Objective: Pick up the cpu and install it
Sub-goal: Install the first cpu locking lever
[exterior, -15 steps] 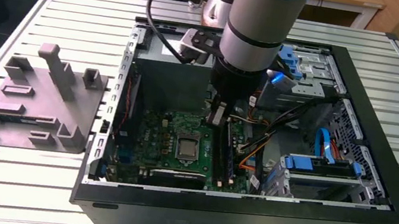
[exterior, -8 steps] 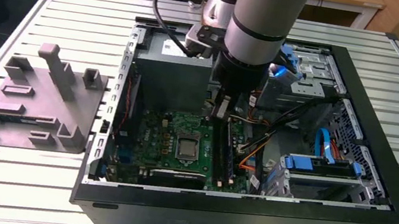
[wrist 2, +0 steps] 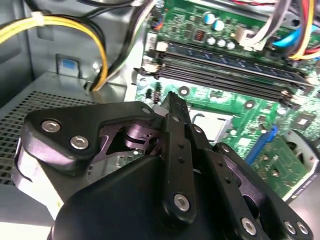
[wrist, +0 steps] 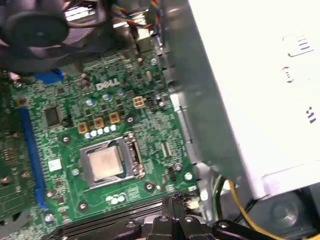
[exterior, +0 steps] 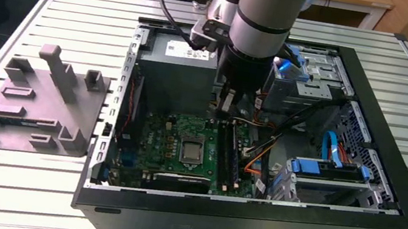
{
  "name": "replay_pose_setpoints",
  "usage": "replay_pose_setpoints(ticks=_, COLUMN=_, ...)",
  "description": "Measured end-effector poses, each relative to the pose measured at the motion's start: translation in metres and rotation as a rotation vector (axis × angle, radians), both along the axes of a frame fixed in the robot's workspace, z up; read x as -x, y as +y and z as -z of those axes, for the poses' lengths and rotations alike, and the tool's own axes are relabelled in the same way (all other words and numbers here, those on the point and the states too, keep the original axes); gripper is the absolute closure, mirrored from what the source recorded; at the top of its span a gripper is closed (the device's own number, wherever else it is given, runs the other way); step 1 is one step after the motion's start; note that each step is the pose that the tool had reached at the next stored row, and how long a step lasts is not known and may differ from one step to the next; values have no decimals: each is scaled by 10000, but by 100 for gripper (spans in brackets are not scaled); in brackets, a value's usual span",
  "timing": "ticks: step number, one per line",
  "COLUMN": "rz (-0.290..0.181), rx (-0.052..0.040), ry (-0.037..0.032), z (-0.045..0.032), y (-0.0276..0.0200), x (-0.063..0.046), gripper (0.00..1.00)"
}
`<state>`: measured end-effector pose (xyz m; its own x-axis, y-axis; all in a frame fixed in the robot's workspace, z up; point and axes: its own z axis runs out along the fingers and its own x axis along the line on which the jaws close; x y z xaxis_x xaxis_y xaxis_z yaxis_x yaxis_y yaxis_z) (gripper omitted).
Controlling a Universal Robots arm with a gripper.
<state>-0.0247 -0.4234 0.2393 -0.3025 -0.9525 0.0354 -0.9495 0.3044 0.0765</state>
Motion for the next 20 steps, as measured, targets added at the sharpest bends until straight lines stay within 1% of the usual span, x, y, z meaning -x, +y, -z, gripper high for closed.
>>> replay_pose_setpoints(ticks=2, rz=0, rx=0, ry=-4, z=9, y=37, x=26, gripper=89)
replay_pose_setpoints(ticks=4, rz=0, rx=-3, ry=-21, z=22, y=52, x=80, gripper=89)
replay_pose_setpoints(ticks=7, rz=0, rx=3, ry=-28, z=30, y=57, x=106, gripper=89)
replay_pose_setpoints(ticks=9, rz=-9, rx=8, ry=-30, z=33, y=50, x=112, gripper=89)
replay_pose_setpoints(ticks=13, rz=-23, rx=17, ry=-29, z=35, y=-5, x=127, gripper=89)
replay_pose_setpoints(ticks=15, rz=-25, rx=20, ry=-29, z=35, y=-47, x=133, gripper=89)
replay_pose_setpoints(ticks=18, rz=-42, rx=19, ry=-40, z=37, y=-122, x=144, gripper=89)
replay_pose_setpoints(ticks=20, rz=-92, rx=19, ry=-56, z=37, y=-151, x=153, gripper=89)
